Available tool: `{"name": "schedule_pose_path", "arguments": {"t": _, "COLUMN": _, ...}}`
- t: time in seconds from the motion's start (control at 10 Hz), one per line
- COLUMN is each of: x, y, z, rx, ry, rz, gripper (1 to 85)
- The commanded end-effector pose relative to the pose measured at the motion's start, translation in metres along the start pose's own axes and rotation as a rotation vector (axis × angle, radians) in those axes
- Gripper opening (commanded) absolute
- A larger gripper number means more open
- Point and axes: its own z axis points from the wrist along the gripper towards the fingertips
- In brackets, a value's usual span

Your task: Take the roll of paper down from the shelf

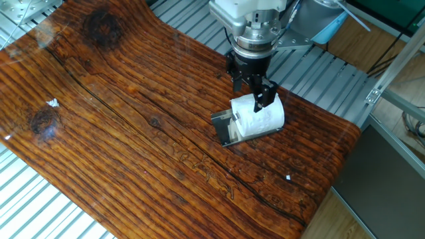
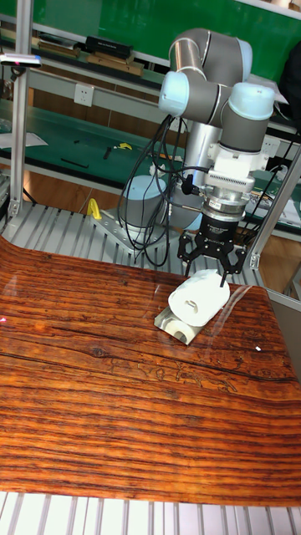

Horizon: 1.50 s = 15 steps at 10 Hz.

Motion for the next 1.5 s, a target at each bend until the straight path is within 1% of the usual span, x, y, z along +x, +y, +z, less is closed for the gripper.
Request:
{"name": "schedule_pose_path", "arguments": {"t": 0.0, "x": -0.007, "y": 0.002, "z": -0.001, "rx": -0.009, "ry": -0.025, "rz": 0.026, "gripper": 73.0}}
{"name": "schedule_pose_path", "arguments": {"t": 0.1, "x": -0.008, "y": -0.004, "z": -0.002, "rx": 0.016, "ry": -0.029, "rz": 0.019, "gripper": 72.7}}
{"name": "schedule_pose_path", "arguments": {"t": 0.2, "x": -0.008, "y": -0.006, "z": -0.002, "rx": 0.023, "ry": -0.030, "rz": 0.039, "gripper": 72.7}}
{"name": "schedule_pose_path", "arguments": {"t": 0.3, "x": -0.006, "y": -0.001, "z": -0.001, "rx": 0.004, "ry": -0.020, "rz": 0.073, "gripper": 68.7}}
{"name": "schedule_pose_path", "arguments": {"t": 0.4, "x": -0.007, "y": -0.006, "z": -0.002, "rx": 0.021, "ry": -0.027, "rz": 0.072, "gripper": 67.3}}
{"name": "schedule_pose_path", "arguments": {"t": 0.5, "x": -0.007, "y": -0.005, "z": -0.001, "rx": 0.017, "ry": -0.025, "rz": 0.071, "gripper": 65.0}}
{"name": "schedule_pose_path", "arguments": {"t": 0.6, "x": -0.007, "y": -0.010, "z": -0.002, "rx": 0.037, "ry": -0.024, "rz": 0.064, "gripper": 65.0}}
{"name": "schedule_pose_path", "arguments": {"t": 0.7, "x": -0.007, "y": -0.012, "z": -0.002, "rx": 0.044, "ry": -0.025, "rz": 0.062, "gripper": 64.0}}
{"name": "schedule_pose_path", "arguments": {"t": 0.8, "x": -0.007, "y": -0.014, "z": -0.003, "rx": 0.057, "ry": -0.016, "rz": 0.052, "gripper": 64.0}}
{"name": "schedule_pose_path", "arguments": {"t": 1.0, "x": -0.009, "y": -0.015, "z": -0.008, "rx": 0.063, "ry": 0.000, "rz": 0.042, "gripper": 61.3}}
{"name": "schedule_pose_path", "arguments": {"t": 1.1, "x": -0.007, "y": -0.017, "z": -0.008, "rx": 0.073, "ry": 0.010, "rz": 0.033, "gripper": 60.0}}
{"name": "schedule_pose_path", "arguments": {"t": 1.2, "x": -0.006, "y": -0.020, "z": -0.008, "rx": 0.083, "ry": 0.011, "rz": 0.032, "gripper": 55.0}}
{"name": "schedule_pose_path", "arguments": {"t": 1.3, "x": -0.012, "y": -0.035, "z": -0.010, "rx": 0.140, "ry": -0.014, "rz": 0.071, "gripper": 48.0}}
{"name": "schedule_pose_path", "arguments": {"t": 1.4, "x": -0.013, "y": -0.041, "z": -0.011, "rx": 0.169, "ry": -0.020, "rz": 0.135, "gripper": 37.0}}
